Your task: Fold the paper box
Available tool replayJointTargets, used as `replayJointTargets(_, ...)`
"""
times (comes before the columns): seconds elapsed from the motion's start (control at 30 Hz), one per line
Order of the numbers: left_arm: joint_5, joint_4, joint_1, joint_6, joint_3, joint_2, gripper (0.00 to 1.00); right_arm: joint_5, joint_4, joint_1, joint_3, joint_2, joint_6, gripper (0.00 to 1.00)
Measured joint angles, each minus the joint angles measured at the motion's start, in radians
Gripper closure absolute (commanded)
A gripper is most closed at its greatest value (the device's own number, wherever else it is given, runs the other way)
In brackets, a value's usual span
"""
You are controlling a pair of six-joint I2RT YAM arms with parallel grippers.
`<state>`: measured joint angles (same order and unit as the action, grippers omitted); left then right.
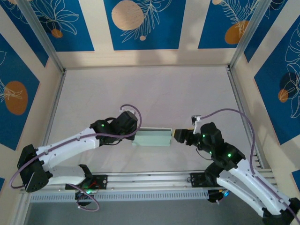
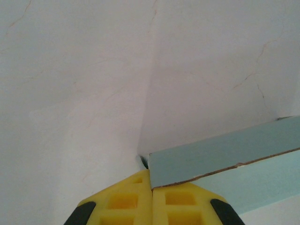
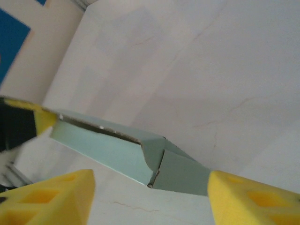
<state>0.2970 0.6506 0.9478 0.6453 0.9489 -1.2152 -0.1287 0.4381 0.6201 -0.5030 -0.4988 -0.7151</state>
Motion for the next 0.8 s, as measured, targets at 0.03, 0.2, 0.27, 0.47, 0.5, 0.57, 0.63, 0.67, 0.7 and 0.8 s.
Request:
replayJointTargets(0.03, 0.000, 0.000, 0.000, 0.000, 0.000, 0.000, 1.00, 0.049, -0.002, -0.039, -0.002, -0.019, -0.020, 0.48)
replayJointTargets(0.2, 0.004, 0.000, 0.005, 0.000, 0.000, 0.000, 1.00, 0.228, 0.054, -0.166, -0.096, -0.220, -0.157, 0.52)
replayJointTargets(0.27, 0.008, 0.000, 0.007, 0.000, 0.000, 0.000, 1.00, 0.259, 0.068, -0.167, -0.126, -0.259, -0.203, 0.47)
replayJointTargets(0.47, 0.020, 0.001, 0.019, 0.000, 0.000, 0.000, 1.00, 0.292, 0.111, -0.150, -0.166, -0.312, -0.312, 0.38)
replayJointTargets(0.5, 0.021, 0.001, 0.019, 0.000, 0.000, 0.000, 1.00, 0.290, 0.122, -0.145, -0.171, -0.327, -0.328, 0.37)
replayJointTargets(0.57, 0.023, 0.001, 0.020, 0.000, 0.000, 0.000, 1.00, 0.290, 0.139, -0.141, -0.172, -0.352, -0.359, 0.36)
replayJointTargets(0.63, 0.023, 0.001, 0.021, 0.000, 0.000, 0.000, 1.00, 0.290, 0.156, -0.140, -0.174, -0.374, -0.392, 0.27)
replayJointTargets(0.67, 0.026, 0.001, 0.022, 0.000, 0.000, 0.000, 1.00, 0.289, 0.161, -0.140, -0.175, -0.383, -0.416, 0.21)
replayJointTargets(0.7, 0.026, 0.002, 0.023, 0.000, 0.000, 0.000, 1.00, 0.289, 0.163, -0.140, -0.177, -0.389, -0.425, 0.20)
replayJointTargets(0.8, 0.027, 0.002, 0.024, 0.000, 0.000, 0.000, 1.00, 0.287, 0.161, -0.140, -0.180, -0.396, -0.474, 0.18)
